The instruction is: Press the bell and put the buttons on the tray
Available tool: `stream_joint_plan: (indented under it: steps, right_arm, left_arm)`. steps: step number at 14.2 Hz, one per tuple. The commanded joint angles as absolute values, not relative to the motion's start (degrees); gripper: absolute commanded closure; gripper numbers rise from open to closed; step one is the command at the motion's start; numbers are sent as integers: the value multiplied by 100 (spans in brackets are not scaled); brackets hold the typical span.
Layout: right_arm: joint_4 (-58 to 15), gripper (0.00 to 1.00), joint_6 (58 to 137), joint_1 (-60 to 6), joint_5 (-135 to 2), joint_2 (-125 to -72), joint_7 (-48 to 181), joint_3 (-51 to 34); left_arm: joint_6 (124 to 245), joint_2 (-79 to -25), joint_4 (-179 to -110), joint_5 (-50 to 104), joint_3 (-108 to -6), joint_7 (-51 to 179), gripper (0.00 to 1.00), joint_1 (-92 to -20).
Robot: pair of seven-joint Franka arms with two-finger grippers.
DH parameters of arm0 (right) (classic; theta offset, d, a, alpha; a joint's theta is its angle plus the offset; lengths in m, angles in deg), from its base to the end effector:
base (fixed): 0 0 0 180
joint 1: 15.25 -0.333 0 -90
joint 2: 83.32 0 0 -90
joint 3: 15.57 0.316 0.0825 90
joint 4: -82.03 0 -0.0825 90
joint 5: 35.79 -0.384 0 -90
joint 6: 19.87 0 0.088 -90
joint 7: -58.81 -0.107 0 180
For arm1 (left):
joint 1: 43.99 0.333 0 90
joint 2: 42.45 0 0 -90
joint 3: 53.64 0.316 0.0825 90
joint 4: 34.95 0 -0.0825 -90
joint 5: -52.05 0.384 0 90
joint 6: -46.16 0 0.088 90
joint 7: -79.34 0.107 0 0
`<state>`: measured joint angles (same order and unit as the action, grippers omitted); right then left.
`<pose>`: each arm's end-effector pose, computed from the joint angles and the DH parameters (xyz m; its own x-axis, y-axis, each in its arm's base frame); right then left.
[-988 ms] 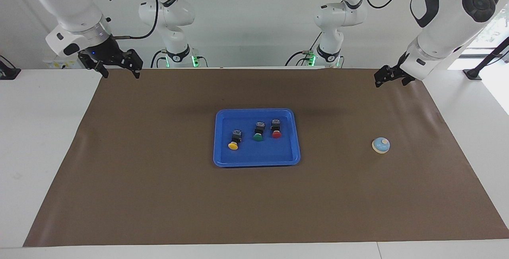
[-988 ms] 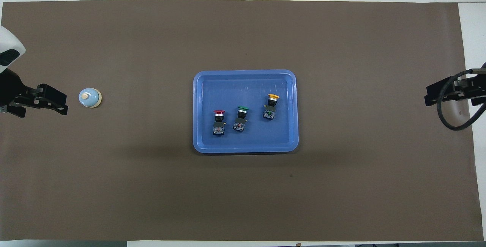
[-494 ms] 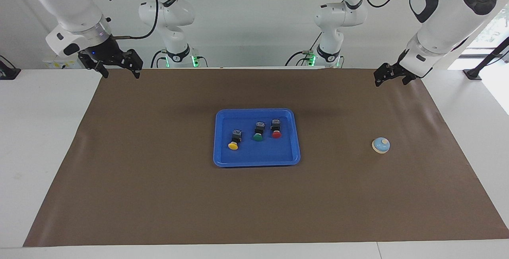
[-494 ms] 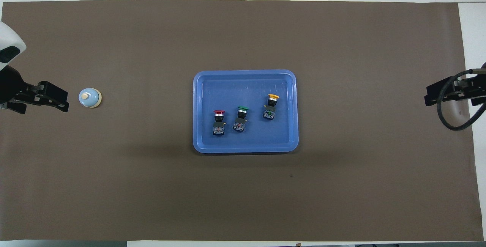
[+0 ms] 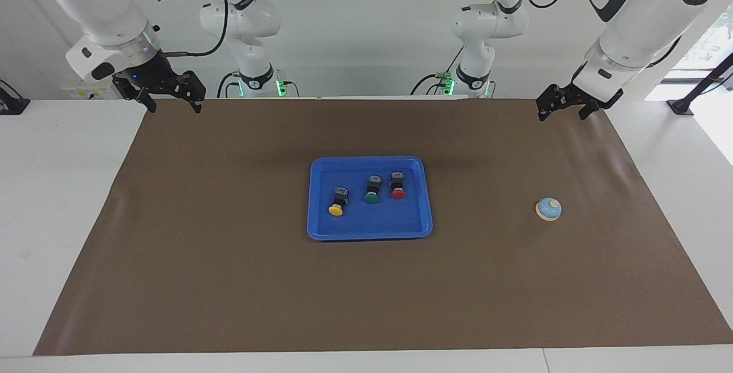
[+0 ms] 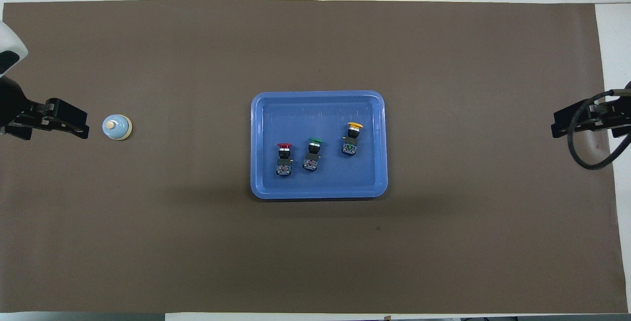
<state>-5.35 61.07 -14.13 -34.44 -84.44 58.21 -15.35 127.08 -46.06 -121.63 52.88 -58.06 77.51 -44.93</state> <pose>0.5434 -0.0114 0.6222 0.9909 -0.0297 -0.1313 -0.0267 -0.9993 0.0249 0.5539 -0.0488 0.6039 0.9850 -0.0587 -0.1622 -0.0619 -0.9980 -0.0148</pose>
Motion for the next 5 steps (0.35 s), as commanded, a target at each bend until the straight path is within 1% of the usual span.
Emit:
stream_joint_plan:
  steps: [1,5]
  right_arm:
    - [-718,0,6134,-1340,-3412,-8279,5943,-1486]
    - [-718,0,6134,-1340,-3412,-8279,5943,-1486]
  left_arm:
    - [12912,-4605,-12178,5231,-5830,7723,0,-4496]
    - [12895,-4605,-12178,5231,-5830,7723,0,-4496]
